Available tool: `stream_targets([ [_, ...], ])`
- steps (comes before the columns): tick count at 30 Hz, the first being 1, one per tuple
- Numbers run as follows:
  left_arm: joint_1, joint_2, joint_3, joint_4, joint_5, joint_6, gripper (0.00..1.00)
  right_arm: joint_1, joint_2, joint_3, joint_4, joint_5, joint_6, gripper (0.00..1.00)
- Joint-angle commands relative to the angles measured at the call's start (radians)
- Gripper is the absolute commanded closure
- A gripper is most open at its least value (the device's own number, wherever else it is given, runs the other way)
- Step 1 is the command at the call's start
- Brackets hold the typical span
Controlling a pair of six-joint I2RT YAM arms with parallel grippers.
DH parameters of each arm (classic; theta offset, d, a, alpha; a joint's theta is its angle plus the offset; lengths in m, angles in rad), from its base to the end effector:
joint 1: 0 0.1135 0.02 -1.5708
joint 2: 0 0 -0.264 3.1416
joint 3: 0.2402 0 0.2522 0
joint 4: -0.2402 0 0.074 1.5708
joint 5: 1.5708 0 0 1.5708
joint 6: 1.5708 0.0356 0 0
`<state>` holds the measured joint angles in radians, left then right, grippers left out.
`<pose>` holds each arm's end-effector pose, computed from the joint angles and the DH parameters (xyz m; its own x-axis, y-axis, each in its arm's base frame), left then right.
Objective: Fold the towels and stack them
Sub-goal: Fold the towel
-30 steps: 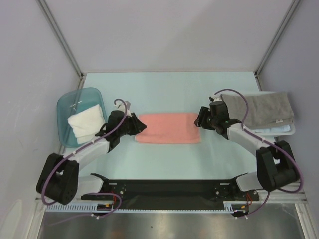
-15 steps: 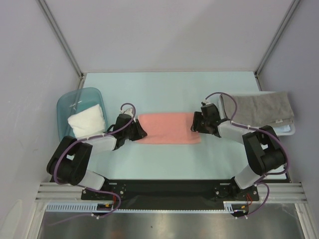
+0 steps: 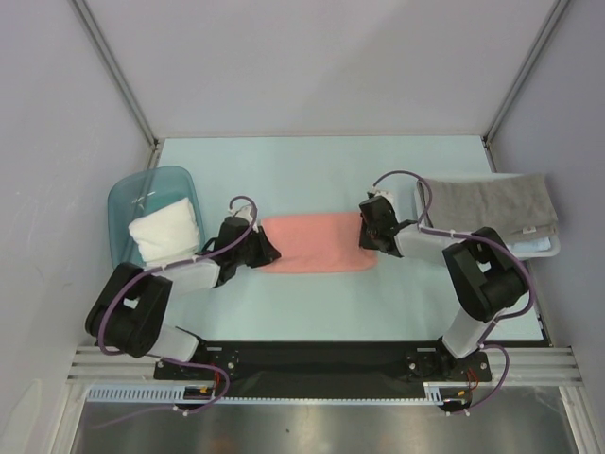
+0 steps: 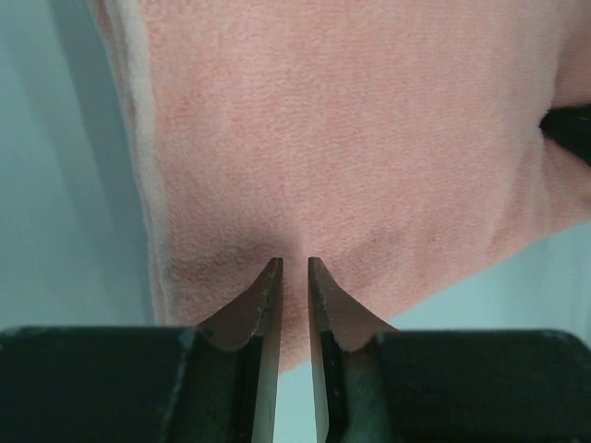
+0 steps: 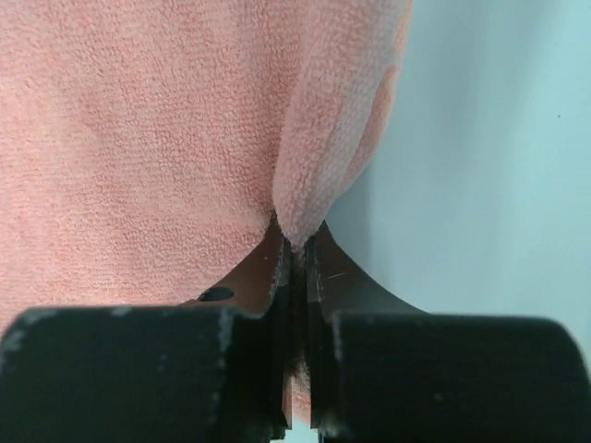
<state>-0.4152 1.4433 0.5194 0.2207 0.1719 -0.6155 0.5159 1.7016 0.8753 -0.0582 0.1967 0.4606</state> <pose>0.2402 -0.1125 0.1455 -0.7815 -0.2772 -0.5589 0.0803 0.8437 -0.5307 0.2936 0.1585 0.1515 -0.7699 0.0645 -0.6348 -0.0378 0.9885 0.1462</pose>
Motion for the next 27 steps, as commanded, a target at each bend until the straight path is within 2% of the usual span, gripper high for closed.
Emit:
stream_targets([
  [1,-0.011,-0.101,0.031,0.008,0.082,-0.021,0.8,0.029,0.084,0.02,-0.155,0.092,-0.003,1.0],
  [7,-0.011,-0.34,0.129,-0.147,0.153,-0.023,0.83,0.102,0.03,0.128,-0.356,0.268,-0.048,1.0],
  [12,-0.011,-0.55,0.226,-0.383,0.178,0.031,0.83,0.147,-0.031,0.237,-0.546,0.457,-0.085,1.0],
  [20,-0.011,-0.667,0.237,-0.552,0.141,0.183,0.89,0.135,-0.091,0.352,-0.755,0.743,-0.163,1.0],
  [27,-0.011,-0.761,0.17,-0.575,0.124,0.232,0.9,0.036,-0.134,0.478,-0.819,0.804,-0.272,1.0],
])
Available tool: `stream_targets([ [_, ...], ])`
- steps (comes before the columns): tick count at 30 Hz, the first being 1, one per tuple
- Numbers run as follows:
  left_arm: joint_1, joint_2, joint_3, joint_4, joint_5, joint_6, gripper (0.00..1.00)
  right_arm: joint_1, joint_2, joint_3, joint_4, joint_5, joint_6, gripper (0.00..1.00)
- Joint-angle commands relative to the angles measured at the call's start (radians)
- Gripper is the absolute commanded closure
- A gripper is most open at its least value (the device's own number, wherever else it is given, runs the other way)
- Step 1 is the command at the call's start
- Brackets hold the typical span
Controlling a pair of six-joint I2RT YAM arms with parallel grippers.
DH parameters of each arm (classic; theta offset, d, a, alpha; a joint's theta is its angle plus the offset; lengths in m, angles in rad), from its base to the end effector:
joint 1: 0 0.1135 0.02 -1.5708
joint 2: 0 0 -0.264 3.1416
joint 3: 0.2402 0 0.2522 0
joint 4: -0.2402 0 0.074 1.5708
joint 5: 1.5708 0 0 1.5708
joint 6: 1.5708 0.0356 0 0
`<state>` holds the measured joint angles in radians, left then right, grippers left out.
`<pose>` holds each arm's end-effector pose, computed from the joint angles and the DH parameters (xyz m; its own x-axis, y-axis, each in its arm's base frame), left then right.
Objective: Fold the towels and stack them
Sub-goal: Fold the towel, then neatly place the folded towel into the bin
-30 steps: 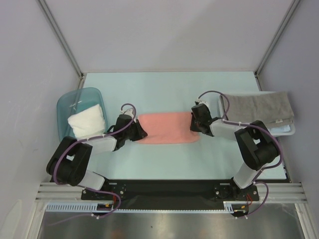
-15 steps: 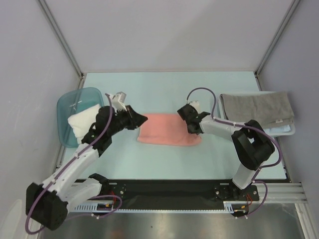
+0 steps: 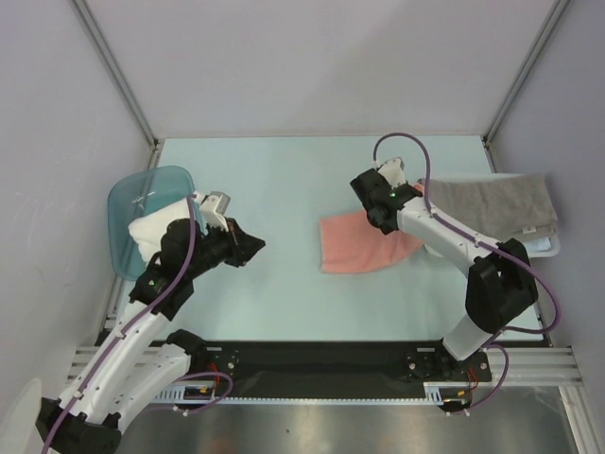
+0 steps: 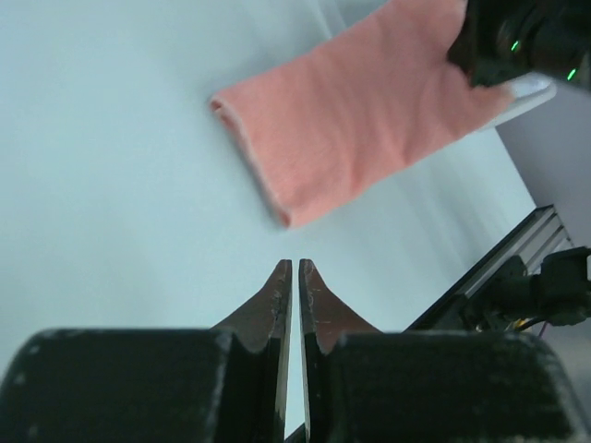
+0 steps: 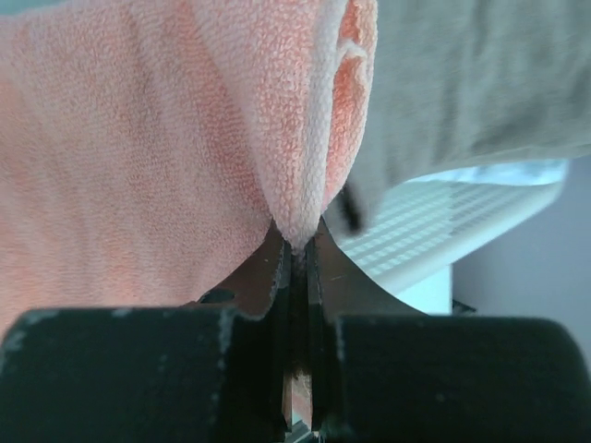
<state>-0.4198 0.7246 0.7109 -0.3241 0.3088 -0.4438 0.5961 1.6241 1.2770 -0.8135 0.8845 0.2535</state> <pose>0.1507 -0.0791 0.3094 -0.5525 -0.2014 -0.8088 0.4572 0.7381 -0.4961 0.2830 0.1587 0.2617 -0.7598 -0.3234 -0.5640 0.0931 0.8044 -0.5867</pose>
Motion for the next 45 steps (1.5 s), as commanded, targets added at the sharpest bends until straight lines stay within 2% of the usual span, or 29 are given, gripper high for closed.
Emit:
stream_targets([
  [1,-0.007,-0.053,-0.04,-0.035,-0.02,0.06,0.9,-0.059,-0.059,0.09,-0.061,0.116,-0.101,1.0],
  [6,-0.007,-0.073,-0.068,-0.043,0.024,0.054,0.92,-0.119,-0.099,0.154,-0.029,0.149,-0.221,1.0],
  [12,-0.007,-0.106,-0.088,-0.04,0.05,0.059,0.91,-0.22,-0.162,0.192,0.059,0.074,-0.353,1.0],
  [33,-0.066,-0.103,-0.097,-0.043,0.024,0.047,0.94,-0.462,-0.21,0.37,0.083,-0.004,-0.513,1.0],
  [45,-0.071,-0.079,-0.094,-0.044,0.041,0.05,0.96,-0.588,-0.181,0.366,0.163,-0.073,-0.519,1.0],
])
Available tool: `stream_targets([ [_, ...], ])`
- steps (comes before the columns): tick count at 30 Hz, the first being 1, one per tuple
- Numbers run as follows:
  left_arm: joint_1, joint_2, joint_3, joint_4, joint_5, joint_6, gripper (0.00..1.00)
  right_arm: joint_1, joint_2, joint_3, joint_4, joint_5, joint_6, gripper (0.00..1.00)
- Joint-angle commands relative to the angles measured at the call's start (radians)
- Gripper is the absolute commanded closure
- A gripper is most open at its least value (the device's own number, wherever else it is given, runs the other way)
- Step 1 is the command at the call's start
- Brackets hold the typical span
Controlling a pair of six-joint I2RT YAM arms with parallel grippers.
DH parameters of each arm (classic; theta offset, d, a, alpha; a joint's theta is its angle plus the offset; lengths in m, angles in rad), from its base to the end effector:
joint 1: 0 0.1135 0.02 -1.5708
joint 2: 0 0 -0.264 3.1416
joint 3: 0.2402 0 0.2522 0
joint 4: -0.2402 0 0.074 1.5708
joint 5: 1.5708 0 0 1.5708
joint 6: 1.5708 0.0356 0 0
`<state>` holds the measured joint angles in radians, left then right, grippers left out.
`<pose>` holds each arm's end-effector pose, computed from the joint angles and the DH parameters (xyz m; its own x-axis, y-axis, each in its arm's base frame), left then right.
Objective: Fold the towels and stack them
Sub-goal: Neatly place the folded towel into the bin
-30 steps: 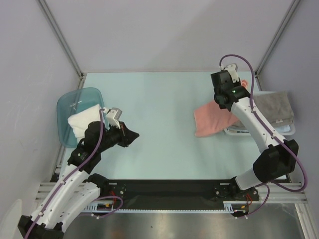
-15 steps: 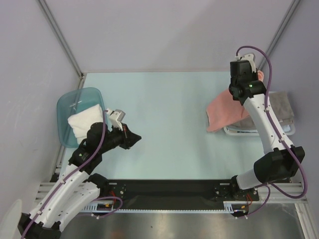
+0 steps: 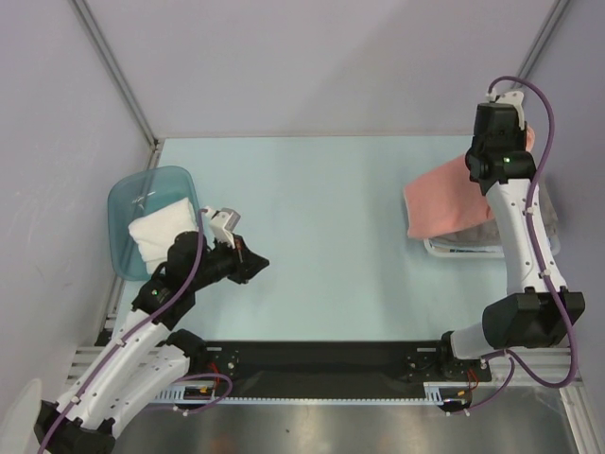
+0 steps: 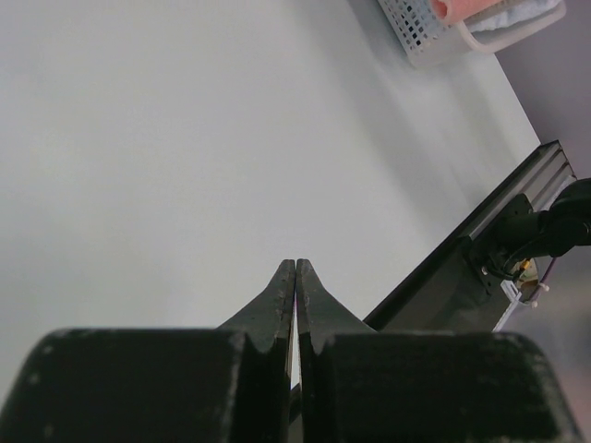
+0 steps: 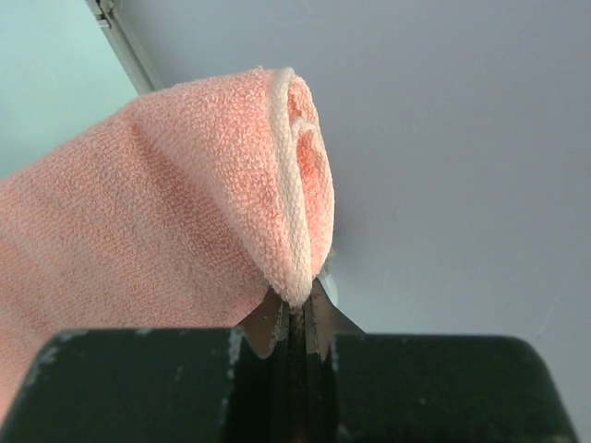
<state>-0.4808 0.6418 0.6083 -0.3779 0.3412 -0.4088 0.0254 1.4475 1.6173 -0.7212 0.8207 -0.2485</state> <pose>0.1310 -0.0818 0.2803 -0.6067 -0.1060 -0.7878 0.5085 0.7100 -0.4871 0.3031 -0.0184 0.4245 -0.6566 -0.1844 -0.7314 0.4583 0.6726 -0.5810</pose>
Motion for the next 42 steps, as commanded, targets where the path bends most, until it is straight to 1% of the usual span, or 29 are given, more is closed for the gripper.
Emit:
stream_targets([
  [1,-0.01,0.01,0.008,0.011,0.015,0.015,0.96,-0.018,0.007,0.021,0.071,-0.015,-0.006,1.0],
  [2,-0.012,0.015,0.008,0.013,0.018,0.016,0.96,-0.053,0.007,0.007,0.074,-0.018,-0.003,1.0],
  [7,-0.019,0.019,0.01,0.01,0.018,0.018,0.96,-0.1,0.005,-0.057,0.124,-0.041,0.032,1.0],
  [8,-0.021,0.019,0.01,0.01,0.016,0.016,0.96,-0.113,0.005,-0.085,0.137,-0.041,0.032,0.96],
  [9,-0.019,0.018,0.01,0.011,0.018,0.018,0.96,-0.119,0.008,-0.1,0.16,-0.041,0.04,0.86],
  [12,-0.021,0.022,0.01,0.008,0.018,0.018,0.96,-0.134,0.019,-0.129,0.177,-0.064,0.061,0.71],
  [13,-0.019,0.024,0.01,0.007,0.018,0.018,0.96,-0.136,0.03,-0.129,0.171,-0.074,0.067,0.54],
  [15,-0.021,0.016,0.008,0.01,0.015,0.018,0.94,-0.139,0.062,-0.111,0.148,-0.057,0.104,0.32],
  [16,-0.022,0.016,0.008,0.011,0.013,0.018,0.93,-0.139,0.074,-0.093,0.132,-0.049,0.121,0.12],
  [18,-0.021,0.01,0.007,0.01,0.007,0.018,0.93,-0.139,0.105,-0.044,0.079,-0.095,0.193,0.01],
  [21,-0.019,0.004,0.007,0.007,-0.013,0.016,0.91,-0.11,0.1,0.03,0.013,-0.178,0.282,0.0],
  [23,-0.019,0.002,0.01,0.004,-0.024,0.018,0.9,-0.055,0.085,0.042,0.005,-0.222,0.334,0.0],
  [24,-0.021,-0.002,0.01,-0.001,-0.042,0.016,0.9,-0.033,0.079,0.043,0.009,-0.295,0.362,0.0],
  [25,-0.019,-0.002,0.011,-0.003,-0.053,0.016,0.89,-0.007,0.065,0.035,0.022,-0.31,0.4,0.0],
  [26,-0.019,-0.004,0.011,-0.006,-0.065,0.016,0.89,0.057,0.057,0.009,0.034,-0.324,0.426,0.0],
  [27,-0.018,-0.001,0.015,-0.015,-0.077,0.016,0.88,0.083,0.05,-0.005,0.069,-0.383,0.436,0.0],
  [28,-0.018,0.004,0.019,-0.018,-0.099,0.015,0.88,0.118,0.034,-0.023,0.089,-0.396,0.478,0.0],
  [29,-0.015,0.007,0.021,-0.019,-0.109,0.016,0.88,0.18,0.027,-0.064,0.115,-0.409,0.488,0.0],
  [31,-0.007,0.018,0.031,-0.029,-0.163,0.01,0.84,0.249,0.017,-0.105,0.186,-0.448,0.515,0.0],
  [32,0.004,0.034,0.036,-0.033,-0.194,0.008,0.83,0.325,0.013,-0.123,0.212,-0.453,0.529,0.0],
  [33,0.011,0.039,0.045,-0.058,-0.235,-0.008,0.8,0.359,0.013,-0.16,0.254,-0.45,0.532,0.0],
  [34,0.021,0.048,0.065,-0.07,-0.278,-0.022,0.69,0.393,0.02,-0.175,0.278,-0.448,0.538,0.0],
  [35,0.045,0.058,0.073,-0.085,-0.371,-0.039,0.66,0.463,0.037,-0.194,0.299,-0.466,0.545,0.0],
  [36,0.062,0.064,0.085,-0.09,-0.41,-0.077,0.62,0.491,0.048,-0.223,0.339,-0.472,0.548,0.0],
  [37,0.08,0.071,0.106,-0.088,-0.447,-0.091,0.54,0.525,0.059,-0.241,0.364,-0.477,0.546,0.0],
  [39,0.151,0.113,0.137,-0.082,-0.533,-0.122,0.52,0.592,0.103,-0.272,0.426,-0.482,0.54,0.0],
  [40,0.175,0.134,0.172,-0.085,-0.56,-0.134,0.51,0.603,0.119,-0.29,0.436,-0.489,0.54,0.0],
  [41,0.238,0.163,0.192,-0.093,-0.602,-0.145,0.51,0.613,0.137,-0.295,0.442,-0.511,0.546,0.0],
  [42,0.273,0.217,0.209,-0.104,-0.628,-0.188,0.51,0.619,0.163,-0.306,0.465,-0.529,0.543,0.0],
])
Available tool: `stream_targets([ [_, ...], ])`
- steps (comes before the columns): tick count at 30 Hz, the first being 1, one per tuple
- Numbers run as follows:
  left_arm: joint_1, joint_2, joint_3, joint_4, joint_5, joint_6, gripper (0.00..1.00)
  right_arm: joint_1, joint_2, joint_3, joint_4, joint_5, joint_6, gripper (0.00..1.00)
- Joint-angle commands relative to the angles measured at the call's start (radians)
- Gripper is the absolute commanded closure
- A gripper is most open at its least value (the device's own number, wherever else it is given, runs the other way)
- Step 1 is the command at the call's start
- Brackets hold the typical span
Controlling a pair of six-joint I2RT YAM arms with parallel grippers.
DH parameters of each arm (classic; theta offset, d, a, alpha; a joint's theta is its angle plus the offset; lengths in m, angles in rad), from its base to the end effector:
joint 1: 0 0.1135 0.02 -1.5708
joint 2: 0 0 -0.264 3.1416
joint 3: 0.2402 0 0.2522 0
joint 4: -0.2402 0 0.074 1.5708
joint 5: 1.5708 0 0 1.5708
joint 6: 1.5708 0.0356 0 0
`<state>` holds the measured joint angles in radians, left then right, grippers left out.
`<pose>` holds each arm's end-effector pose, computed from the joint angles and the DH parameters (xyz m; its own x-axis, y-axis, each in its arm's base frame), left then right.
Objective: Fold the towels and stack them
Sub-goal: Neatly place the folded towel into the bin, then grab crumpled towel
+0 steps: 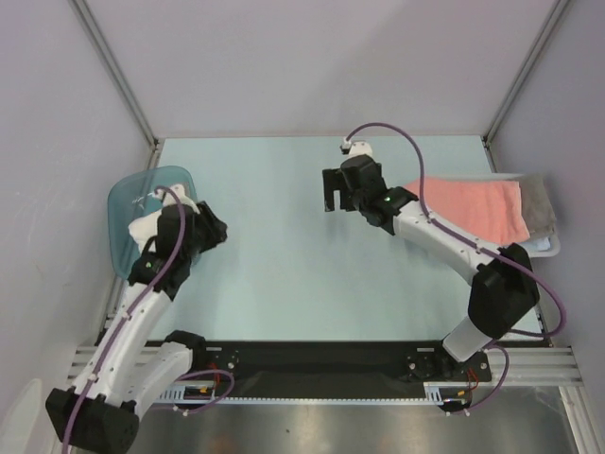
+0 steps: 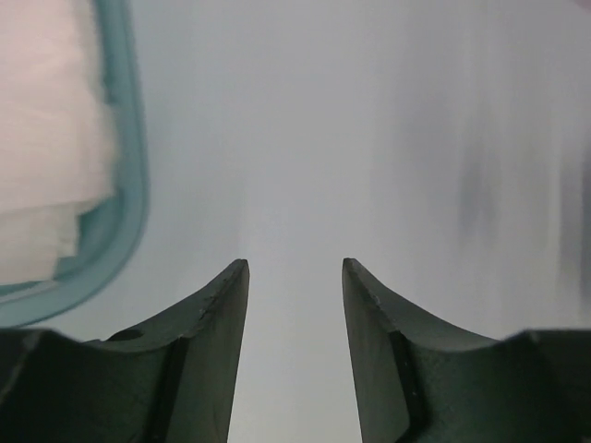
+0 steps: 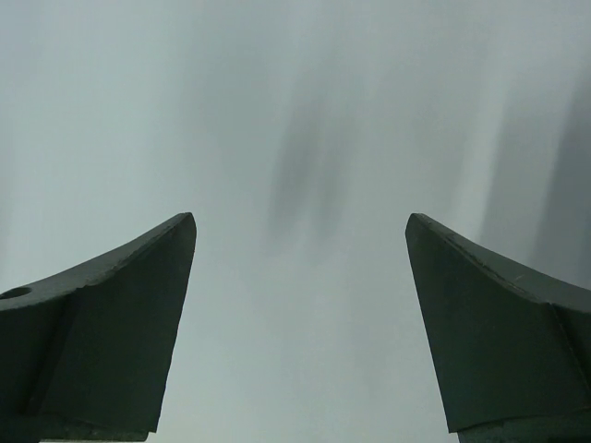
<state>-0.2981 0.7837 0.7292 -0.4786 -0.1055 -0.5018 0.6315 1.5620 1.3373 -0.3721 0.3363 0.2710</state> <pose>0.1685 -0.0478 0.2908 -0.5247 -0.3392 -0.7808 -0.0536 0.9285 -0.3673 0.2966 0.2024 0.3209 -0.5273 -0.0726 -0.8466 -0.2032 0.9782 0.0427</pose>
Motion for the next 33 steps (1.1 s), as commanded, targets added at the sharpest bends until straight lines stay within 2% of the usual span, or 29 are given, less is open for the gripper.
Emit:
stream_targets([
  [1,0.124,0.109,0.122,-0.018,-0.21,-0.127,0.49,0.017,0.059,-0.047,0.128,-0.06,0.022,0.0],
  [2,0.198,0.139,0.137,-0.038,-0.235,-0.157,0.49,0.019,0.066,-0.061,0.136,-0.065,0.028,0.0],
  [6,0.3,0.293,0.176,-0.08,-0.339,-0.294,0.49,0.019,0.075,-0.138,0.223,-0.147,0.046,0.0],
  [8,0.373,0.373,0.177,-0.049,-0.372,-0.322,0.45,0.019,0.084,-0.151,0.228,-0.164,0.037,0.0],
  [11,0.425,0.484,0.182,-0.017,-0.394,-0.359,0.39,0.019,0.076,-0.167,0.243,-0.197,0.017,0.0],
  [15,0.467,0.641,0.21,0.0,-0.381,-0.406,0.38,0.011,0.06,-0.188,0.248,-0.212,0.001,0.0],
  [20,0.473,0.768,0.271,0.054,-0.339,-0.4,0.5,-0.001,0.007,-0.23,0.266,-0.223,0.004,0.0],
  [24,0.476,0.801,0.308,0.054,-0.342,-0.383,0.69,-0.006,-0.034,-0.251,0.271,-0.221,0.004,0.0],
  [27,0.479,0.796,0.322,0.054,-0.333,-0.37,0.95,-0.006,-0.059,-0.262,0.275,-0.221,0.004,0.0],
  [28,0.481,0.79,0.334,0.055,-0.33,-0.362,1.0,-0.006,-0.06,-0.262,0.275,-0.223,0.004,0.0],
  [33,0.479,0.715,0.377,0.04,-0.319,-0.299,1.0,-0.007,-0.065,-0.265,0.279,-0.227,0.005,0.0],
])
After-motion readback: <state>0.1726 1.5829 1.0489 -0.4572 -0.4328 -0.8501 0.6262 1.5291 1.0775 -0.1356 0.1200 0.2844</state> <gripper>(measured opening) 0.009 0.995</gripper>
